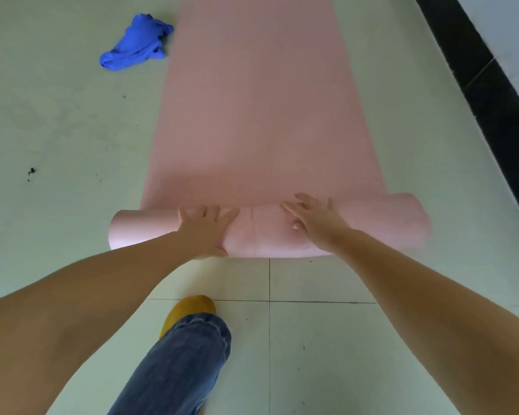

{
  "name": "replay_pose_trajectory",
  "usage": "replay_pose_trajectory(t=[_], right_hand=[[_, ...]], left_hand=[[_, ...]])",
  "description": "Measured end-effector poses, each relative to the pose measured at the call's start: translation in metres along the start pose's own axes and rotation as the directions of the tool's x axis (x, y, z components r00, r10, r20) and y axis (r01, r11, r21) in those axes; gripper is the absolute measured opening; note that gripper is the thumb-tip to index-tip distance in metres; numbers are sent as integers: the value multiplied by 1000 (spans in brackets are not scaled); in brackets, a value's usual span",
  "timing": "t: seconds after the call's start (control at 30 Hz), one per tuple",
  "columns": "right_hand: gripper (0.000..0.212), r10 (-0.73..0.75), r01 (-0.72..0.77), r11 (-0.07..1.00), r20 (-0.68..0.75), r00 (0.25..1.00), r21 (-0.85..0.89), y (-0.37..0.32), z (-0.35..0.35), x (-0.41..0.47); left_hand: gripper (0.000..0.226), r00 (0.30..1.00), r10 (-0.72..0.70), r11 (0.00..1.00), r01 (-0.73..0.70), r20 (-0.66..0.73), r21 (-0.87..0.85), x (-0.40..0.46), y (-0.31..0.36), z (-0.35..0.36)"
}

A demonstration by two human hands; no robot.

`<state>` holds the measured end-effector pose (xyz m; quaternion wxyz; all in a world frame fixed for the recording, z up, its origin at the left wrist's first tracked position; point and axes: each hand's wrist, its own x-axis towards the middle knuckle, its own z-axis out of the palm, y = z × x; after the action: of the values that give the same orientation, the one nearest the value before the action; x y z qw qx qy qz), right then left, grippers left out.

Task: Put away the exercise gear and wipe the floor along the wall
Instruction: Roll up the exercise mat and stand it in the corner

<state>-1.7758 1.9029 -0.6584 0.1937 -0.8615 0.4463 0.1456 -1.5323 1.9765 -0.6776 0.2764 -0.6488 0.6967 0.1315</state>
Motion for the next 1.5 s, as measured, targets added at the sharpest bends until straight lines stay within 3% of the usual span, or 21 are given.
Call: replay_pose_trajectory(t=[0.07,0.1,0.2,0.3,0.4,0.43,0.5,0.67,0.87,1.0,1.1,1.2,1.27,1.4,1.5], right_hand=[[84,-104,60,975,-201,974,-213,-12,17,-9],[89,-131,70,962,-222,966,-262,-20,24,-13],[98,-13,3,962,-35,999,-272,-38,38,-16],[111,59,-58,932,-9,998,-357,-42,33,3],[102,87,-95,922,-36,996,-376,-44,19,25],[94,87,-101,918,-54,995,-384,-43,12,32],[78,67,-89,927,-73,995,-364,-42,-3,43],[46,38,-63,978,-126,991,-199,-31,-21,51],[53,102,-102,995,71,992,-15,-20,-50,80],[73,121,-120,993,222,968,-16,-14,-67,107],[78,135,-123,990,184,974,-73,-16,-75,119],[70,77,-68,971,33,996,-231,-28,-70,113],[80,104,-101,962,-1,995,-253,-40,-58,105],[100,260,-231,942,94,961,-242,-56,-48,111],[102,322,-281,930,158,934,-235,-49,-65,149]], left_hand=[[93,997,47,996,-41,67,-85,16,-12,-18],[90,991,75,989,-60,110,-136,23,-18,-28],[78,965,164,967,-115,205,-228,38,-30,-52],[73,970,160,975,-127,182,-181,40,-30,-61],[74,990,74,997,-73,-120,15,25,-19,-43],[76,969,31,999,-24,-245,29,15,-15,-32],[87,931,-63,998,56,-359,-31,-7,-11,-3],[121,920,-146,984,98,-363,-145,-19,-10,40],[133,929,-78,995,93,-362,24,17,-33,19],[131,940,30,992,14,-340,127,43,-50,10],[109,957,89,993,-65,-274,95,69,-65,-11],[92,984,114,992,-119,-137,-34,94,-82,-42],[83,985,167,969,-173,-47,-176,115,-97,-66],[74,920,371,844,-276,128,-459,155,-122,-107],[66,908,385,801,-238,168,-549,180,-132,-121]])
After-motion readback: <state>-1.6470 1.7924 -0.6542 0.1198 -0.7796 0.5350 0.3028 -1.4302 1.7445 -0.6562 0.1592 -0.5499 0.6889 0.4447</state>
